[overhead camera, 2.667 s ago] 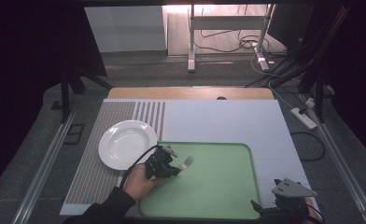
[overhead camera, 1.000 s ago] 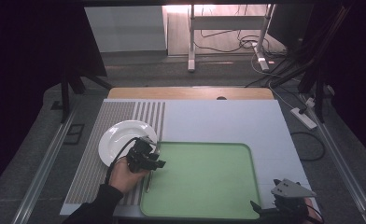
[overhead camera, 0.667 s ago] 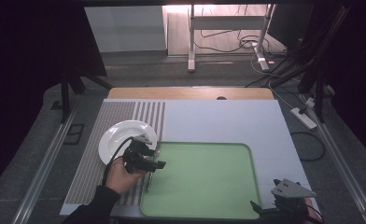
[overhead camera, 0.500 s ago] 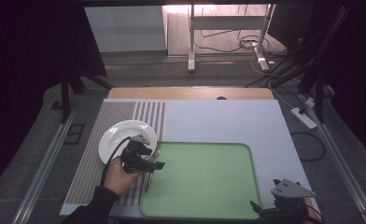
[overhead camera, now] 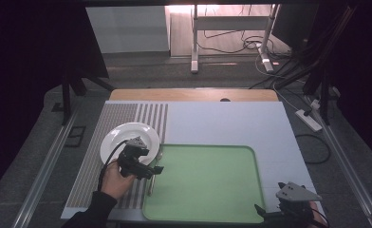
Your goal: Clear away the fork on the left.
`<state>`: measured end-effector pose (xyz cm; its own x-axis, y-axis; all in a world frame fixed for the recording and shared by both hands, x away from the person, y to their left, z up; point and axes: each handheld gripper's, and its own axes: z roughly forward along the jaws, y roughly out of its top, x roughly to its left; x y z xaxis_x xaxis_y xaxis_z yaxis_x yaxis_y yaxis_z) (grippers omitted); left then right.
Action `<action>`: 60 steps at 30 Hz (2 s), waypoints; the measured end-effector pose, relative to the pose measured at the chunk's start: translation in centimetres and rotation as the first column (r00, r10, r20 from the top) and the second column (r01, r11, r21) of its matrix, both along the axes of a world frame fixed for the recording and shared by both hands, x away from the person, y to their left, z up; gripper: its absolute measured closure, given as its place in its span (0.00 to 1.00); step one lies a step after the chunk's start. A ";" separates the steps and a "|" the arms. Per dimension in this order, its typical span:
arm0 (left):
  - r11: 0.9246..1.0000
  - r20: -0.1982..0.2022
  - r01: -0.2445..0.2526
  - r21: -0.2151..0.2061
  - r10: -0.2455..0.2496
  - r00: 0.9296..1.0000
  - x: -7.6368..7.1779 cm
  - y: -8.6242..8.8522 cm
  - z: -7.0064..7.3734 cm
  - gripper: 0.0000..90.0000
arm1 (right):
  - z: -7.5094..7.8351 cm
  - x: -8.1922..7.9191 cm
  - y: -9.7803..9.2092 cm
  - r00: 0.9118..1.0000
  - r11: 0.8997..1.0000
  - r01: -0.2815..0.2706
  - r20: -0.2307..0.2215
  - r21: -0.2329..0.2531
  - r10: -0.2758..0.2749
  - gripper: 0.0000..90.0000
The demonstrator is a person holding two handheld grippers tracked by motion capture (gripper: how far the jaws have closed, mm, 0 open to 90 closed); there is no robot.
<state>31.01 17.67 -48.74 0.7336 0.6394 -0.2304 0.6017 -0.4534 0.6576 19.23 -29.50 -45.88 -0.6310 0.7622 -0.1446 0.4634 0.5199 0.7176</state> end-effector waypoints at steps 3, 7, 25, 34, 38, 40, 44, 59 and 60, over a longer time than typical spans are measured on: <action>1.000 0.010 0.000 -0.005 0.000 1.000 -0.2 0.2 0.1 0.01 | 0.0 0.0 0.0 1.000 1.000 -0.002 0.000 0.000 0.002 0.00; 1.000 0.029 0.002 -0.010 -0.001 1.000 -0.5 0.6 0.2 0.00 | 0.0 0.0 0.0 1.000 1.000 -0.005 0.000 0.002 0.005 0.00; 0.999 0.054 -0.029 -0.023 0.030 0.998 -2.4 2.4 0.6 0.00 | 0.0 0.1 -0.1 1.000 1.000 -0.001 -0.012 0.021 0.002 0.00; 0.998 0.081 -0.055 -0.025 0.057 0.995 -3.5 3.5 0.7 0.00 | 0.0 0.1 -0.1 1.000 1.000 -0.004 -0.014 0.017 0.004 0.00; 0.997 0.078 -0.076 -0.031 0.078 0.994 -3.9 4.1 0.6 0.00 | 0.0 0.1 -0.1 1.000 1.000 -0.007 -0.015 0.012 0.008 0.00; 0.996 0.070 -0.082 -0.035 0.084 0.994 -4.1 4.3 0.5 0.00 | 0.0 0.1 -0.1 1.000 1.000 -0.009 -0.014 0.012 0.009 0.00; 0.995 0.059 -0.089 -0.044 0.092 0.994 -4.6 4.7 0.4 0.00 | 0.0 0.1 0.0 1.000 1.000 -0.010 -0.013 0.008 0.010 0.00; 0.982 0.018 -0.156 -0.109 0.158 0.987 -7.2 7.3 0.2 0.00 | 0.0 0.0 0.1 1.000 1.000 -0.013 -0.015 -0.003 0.013 0.00; 0.981 0.017 -0.158 -0.108 0.161 0.987 -7.4 7.4 0.2 0.00 | 0.0 0.0 0.1 1.000 1.000 -0.013 -0.015 -0.003 0.013 0.00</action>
